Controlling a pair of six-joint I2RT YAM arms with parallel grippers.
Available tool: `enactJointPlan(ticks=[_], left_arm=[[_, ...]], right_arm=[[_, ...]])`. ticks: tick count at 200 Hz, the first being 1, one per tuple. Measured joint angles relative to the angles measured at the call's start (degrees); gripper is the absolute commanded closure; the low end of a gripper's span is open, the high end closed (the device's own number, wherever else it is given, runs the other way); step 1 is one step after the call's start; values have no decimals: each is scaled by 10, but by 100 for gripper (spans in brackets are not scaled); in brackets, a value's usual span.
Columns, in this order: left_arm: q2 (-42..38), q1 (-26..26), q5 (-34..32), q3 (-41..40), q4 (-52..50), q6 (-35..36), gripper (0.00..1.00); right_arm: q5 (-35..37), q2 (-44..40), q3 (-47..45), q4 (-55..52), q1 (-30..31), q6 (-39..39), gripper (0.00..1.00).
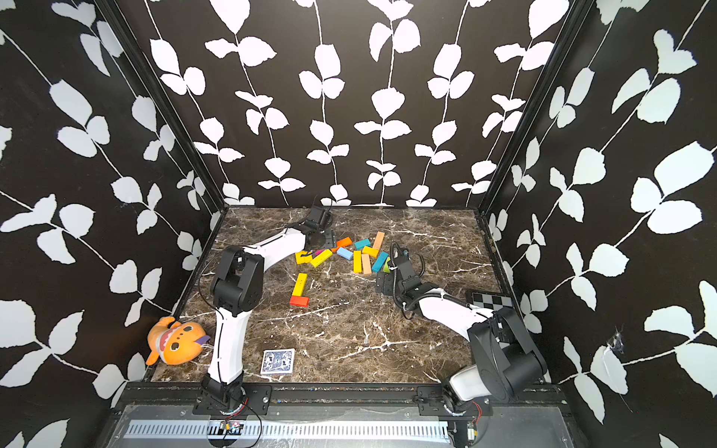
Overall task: Assemble the letter h with building blocks
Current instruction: Pick up the building block from the center of the board.
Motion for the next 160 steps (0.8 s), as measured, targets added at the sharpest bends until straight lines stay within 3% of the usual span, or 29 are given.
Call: enactJointPlan(ticks=[160], left_arm=[[32, 0, -21, 3, -3, -4, 18]], right_arm=[[0, 2, 0, 0, 0, 0, 1]])
